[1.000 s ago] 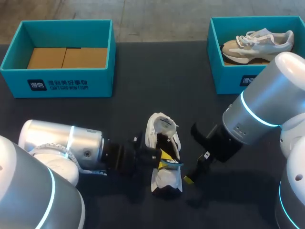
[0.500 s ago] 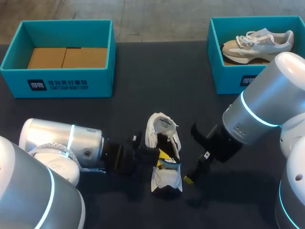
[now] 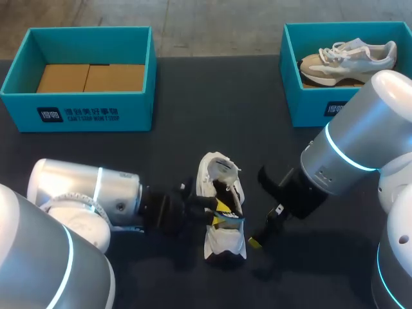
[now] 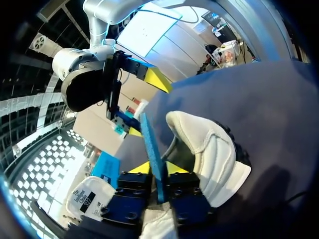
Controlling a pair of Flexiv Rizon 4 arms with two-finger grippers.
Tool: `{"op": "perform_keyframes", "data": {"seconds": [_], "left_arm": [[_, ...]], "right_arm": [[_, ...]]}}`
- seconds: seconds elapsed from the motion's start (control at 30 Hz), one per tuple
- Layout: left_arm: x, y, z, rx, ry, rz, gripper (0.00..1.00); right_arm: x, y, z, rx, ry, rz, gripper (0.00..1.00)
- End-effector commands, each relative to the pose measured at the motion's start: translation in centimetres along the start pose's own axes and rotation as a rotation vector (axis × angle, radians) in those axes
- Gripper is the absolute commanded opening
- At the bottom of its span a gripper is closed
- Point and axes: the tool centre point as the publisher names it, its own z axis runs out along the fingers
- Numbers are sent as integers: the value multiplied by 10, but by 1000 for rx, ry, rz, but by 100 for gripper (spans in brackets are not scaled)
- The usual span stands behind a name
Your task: Take the shoe out of the shoebox, open the shoe tongue, remove and reinsert the insole, then place the shoe into the shoebox
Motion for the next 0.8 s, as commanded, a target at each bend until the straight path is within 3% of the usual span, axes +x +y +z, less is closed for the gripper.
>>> {"op": "perform_keyframes", "data": {"seconds": [0.03,0.17,0.3,0.37,0.43,0.8], "left_arm": [[0,-6,-2,23,-8,-10,38],[-3,-15,-4,45,-15,-19,28],[-4,-18,-4,61,-15,-31,24],[-4,-19,-2,61,-13,-31,17],[-2,-18,-1,61,-8,-33,1],[6,-3,4,35,4,-13,0]], "right_arm": [[1,0,1,-1,-2,1,100],[1,0,1,-1,-2,1,100],[1,0,1,-1,-2,1,100],[1,0,1,-1,-2,1,100],[1,0,1,-1,-2,1,100],[1,0,1,-1,-2,1,100]]}}
